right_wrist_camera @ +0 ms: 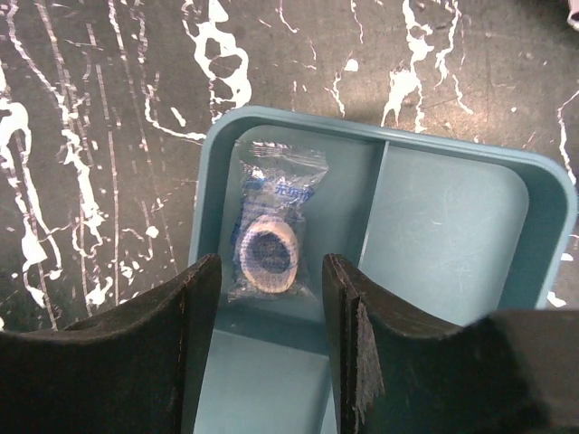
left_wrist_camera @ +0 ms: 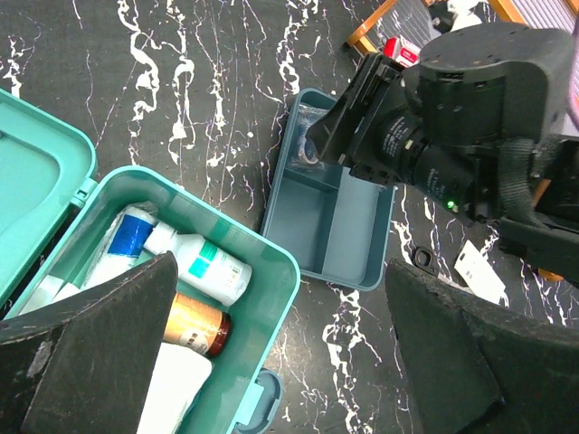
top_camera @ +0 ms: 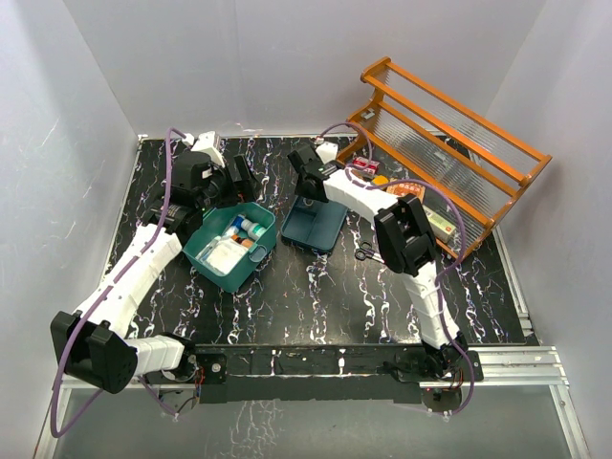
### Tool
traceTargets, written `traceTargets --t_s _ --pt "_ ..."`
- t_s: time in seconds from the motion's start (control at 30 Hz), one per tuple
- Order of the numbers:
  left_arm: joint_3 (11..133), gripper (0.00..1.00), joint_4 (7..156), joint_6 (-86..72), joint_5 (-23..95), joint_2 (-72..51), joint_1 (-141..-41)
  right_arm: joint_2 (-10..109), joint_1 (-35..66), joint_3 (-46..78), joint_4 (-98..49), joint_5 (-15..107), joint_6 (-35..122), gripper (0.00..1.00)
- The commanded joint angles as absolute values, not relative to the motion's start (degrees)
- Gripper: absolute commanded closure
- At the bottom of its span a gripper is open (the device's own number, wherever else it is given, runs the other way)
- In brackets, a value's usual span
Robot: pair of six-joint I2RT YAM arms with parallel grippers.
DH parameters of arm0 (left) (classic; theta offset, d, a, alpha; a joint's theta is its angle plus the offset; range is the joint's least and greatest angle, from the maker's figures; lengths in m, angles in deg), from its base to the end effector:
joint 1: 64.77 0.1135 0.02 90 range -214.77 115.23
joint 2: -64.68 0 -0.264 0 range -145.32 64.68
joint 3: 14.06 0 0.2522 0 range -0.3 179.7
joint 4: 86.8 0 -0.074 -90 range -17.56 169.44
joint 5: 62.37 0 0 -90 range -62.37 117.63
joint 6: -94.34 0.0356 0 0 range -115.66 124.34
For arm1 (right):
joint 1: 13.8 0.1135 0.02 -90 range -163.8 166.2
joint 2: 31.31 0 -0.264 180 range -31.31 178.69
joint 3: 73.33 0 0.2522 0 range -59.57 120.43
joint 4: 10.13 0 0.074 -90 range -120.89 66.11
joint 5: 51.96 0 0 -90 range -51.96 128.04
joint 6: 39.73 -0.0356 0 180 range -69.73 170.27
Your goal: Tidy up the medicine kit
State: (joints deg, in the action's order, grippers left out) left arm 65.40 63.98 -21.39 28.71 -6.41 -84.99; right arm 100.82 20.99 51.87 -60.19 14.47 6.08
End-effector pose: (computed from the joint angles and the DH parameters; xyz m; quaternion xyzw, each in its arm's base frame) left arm 0.2685 -0.0996 0.3610 -0.0342 0.8227 -0.2286 0.5194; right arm 0.4233 0.2768 0.1894 0.1347 0.9307 0.0257 0.3392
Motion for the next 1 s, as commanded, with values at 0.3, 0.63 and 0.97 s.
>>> traceTargets --t_s 0.3,0.63,0.97 --pt "67.42 0.03 65.43 -19.16 32.67 -5.53 -85.25 74.35 15.92 28.51 -57.21 16.36 14.06 0.54" --pt "66.34 0.04 66.43 -18.20 34.66 -4.85 -86.07 52.43 9.45 0.45 -57.65 15.17 10.01 0.52" --pt "65.14 0.04 67.29 -18.38 37.27 -3.69 -86.99 48.06 6.42 -8.51 -53.41 25.52 17.89 0.48"
